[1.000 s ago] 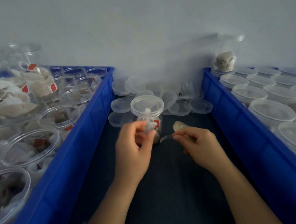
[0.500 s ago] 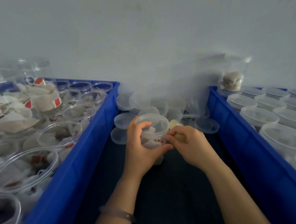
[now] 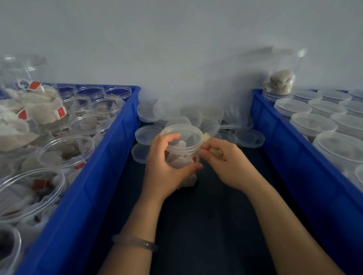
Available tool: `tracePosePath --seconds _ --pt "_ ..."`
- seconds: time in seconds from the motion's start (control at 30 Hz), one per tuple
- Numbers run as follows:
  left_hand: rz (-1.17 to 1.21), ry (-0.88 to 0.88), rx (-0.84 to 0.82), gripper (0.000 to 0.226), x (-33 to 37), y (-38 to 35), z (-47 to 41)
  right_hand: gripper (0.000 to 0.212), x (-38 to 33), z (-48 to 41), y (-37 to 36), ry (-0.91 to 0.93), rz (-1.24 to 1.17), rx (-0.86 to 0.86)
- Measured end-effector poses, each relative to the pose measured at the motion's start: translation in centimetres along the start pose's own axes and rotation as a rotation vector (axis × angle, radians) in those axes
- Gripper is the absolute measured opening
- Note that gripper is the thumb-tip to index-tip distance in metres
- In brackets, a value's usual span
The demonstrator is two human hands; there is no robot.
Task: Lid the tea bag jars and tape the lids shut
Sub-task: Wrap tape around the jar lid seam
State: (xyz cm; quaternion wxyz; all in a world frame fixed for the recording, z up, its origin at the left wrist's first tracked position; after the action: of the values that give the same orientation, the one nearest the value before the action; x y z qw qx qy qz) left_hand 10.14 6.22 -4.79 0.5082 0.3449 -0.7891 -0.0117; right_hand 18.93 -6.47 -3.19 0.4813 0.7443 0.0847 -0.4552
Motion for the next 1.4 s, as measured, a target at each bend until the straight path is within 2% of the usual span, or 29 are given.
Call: tracePosePath --seconds 0.13,0.37,0.63,0.73,0.8,0.87,0.93,1.0,1.13,1.23,1.4 --pt "0.001 0.004 -0.005 0.069 -0.2 0.0 -0.1 0.025 -0.1 0.1 -0.1 0.012 -0.083 -0.04" --pt "0.032 0.016 0.019 0.058 -0.2 -0.1 -0.2 0.021 0.3 0.1 -0.4 -0.021 -0.118 0.053" --pt "0.134 0.035 0.022 0.041 -0.1 -0.1 -0.3 0.022 -1.1 1.0 0.4 -0.062 0.225 0.19" --pt "0.264 -0.02 -0.024 0.037 0.7 0.6 -0.1 0.032 -2.2 1.4 1.1 -0.04 0.234 0.215" --pt "0.349 -0.07 -0.095 0.035 1.2 0.9 0.0 0.042 -2.4 1.4 1.7 -0.058 0.166 0.172" --pt "0.407 -0.099 -0.176 0.031 1.4 0.8 0.2 0.049 -2.0 1.6 2.1 -0.125 0.075 0.038" --pt "0.45 -0.094 -0.226 0.032 1.2 0.8 0.3 0.043 -1.5 1.9 2.1 -0.159 -0.015 -0.133" --pt "0.469 -0.06 -0.243 0.03 0.9 0.7 0.2 0.031 -1.3 2.3 2.3 -0.147 -0.05 -0.227" --pt "0.479 -0.019 -0.234 0.021 0.6 0.5 0.1 0.026 -1.1 2.7 2.7 -0.146 -0.063 -0.281" --pt "0.512 -0.002 -0.23 0.03 0.5 0.6 0.4 0.034 -0.7 2.8 3.3 -0.17 -0.088 -0.227" --pt "0.582 0.048 -0.249 0.037 0.7 0.3 0.8 0.024 -1.3 2.7 3.3 -0.129 -0.098 -0.204"
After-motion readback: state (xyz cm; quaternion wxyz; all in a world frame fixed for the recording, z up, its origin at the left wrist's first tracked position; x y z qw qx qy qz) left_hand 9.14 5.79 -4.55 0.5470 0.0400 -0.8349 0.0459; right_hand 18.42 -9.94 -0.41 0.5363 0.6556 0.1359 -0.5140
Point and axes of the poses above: each hand's wrist, its own z-axis away from the middle knuckle, its own y-axis out of the back of the hand, x = y × z, the point moved 6 cm from there along -z, towards the middle knuckle, and after that the axes turned 12 degrees about -x, right-handed, at the moved point
